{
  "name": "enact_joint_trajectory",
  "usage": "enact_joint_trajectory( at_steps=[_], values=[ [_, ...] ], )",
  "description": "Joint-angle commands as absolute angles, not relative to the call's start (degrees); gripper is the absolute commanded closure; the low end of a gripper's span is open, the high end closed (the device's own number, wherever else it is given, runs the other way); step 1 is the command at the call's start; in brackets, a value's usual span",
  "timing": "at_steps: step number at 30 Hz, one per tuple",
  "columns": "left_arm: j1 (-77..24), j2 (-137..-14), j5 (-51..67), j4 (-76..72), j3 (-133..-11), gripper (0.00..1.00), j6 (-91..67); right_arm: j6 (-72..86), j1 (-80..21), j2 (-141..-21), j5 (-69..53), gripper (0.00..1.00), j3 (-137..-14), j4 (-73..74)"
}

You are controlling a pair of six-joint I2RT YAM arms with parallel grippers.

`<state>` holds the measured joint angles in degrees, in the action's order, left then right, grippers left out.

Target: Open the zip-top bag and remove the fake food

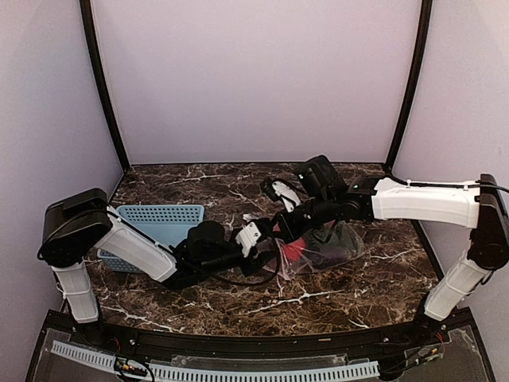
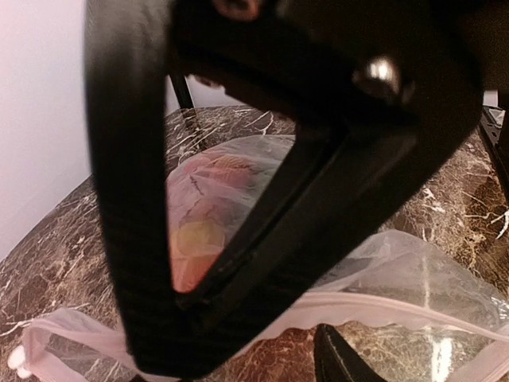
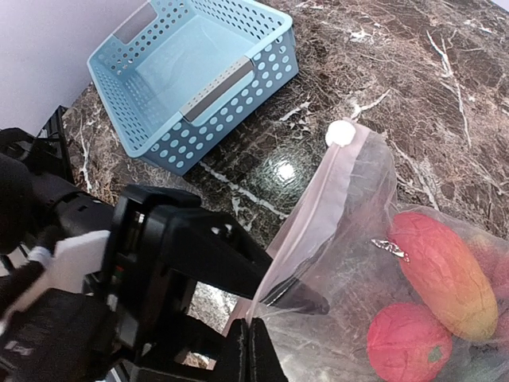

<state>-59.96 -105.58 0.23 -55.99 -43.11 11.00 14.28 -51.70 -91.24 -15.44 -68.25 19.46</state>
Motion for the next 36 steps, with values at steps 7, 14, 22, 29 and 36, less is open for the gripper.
enact_joint_trajectory(
  at_steps=[7,14,22,29,36],
  values=[
    [-60.1,-113.8,3.5,-64.3,-47.6,0.49,13.6,17.9,-50.7,-87.0,-20.4,1.00,-66.3,13.0],
    [-60.1,-116.2,5.5,-59.0,-50.9,0.37,15.3,19.2,-50.6,-87.3,-22.0,1.00,-65.9,11.2],
    [-60.0,-120.6,5.7,-56.5,-54.1,0.29,15.8,21.0,-50.1,-87.0,-19.7,1.00,-63.1,10.3],
    [-59.4,-123.9,5.1,-52.7,-58.1,0.27,14.6,22.1,-49.6,-86.1,-18.8,1.00,-60.8,9.2],
    [-58.9,-126.3,4.5,-49.2,-60.7,0.26,13.3,22.2,-49.1,-85.6,-18.5,1.00,-59.9,8.7]
  ],
)
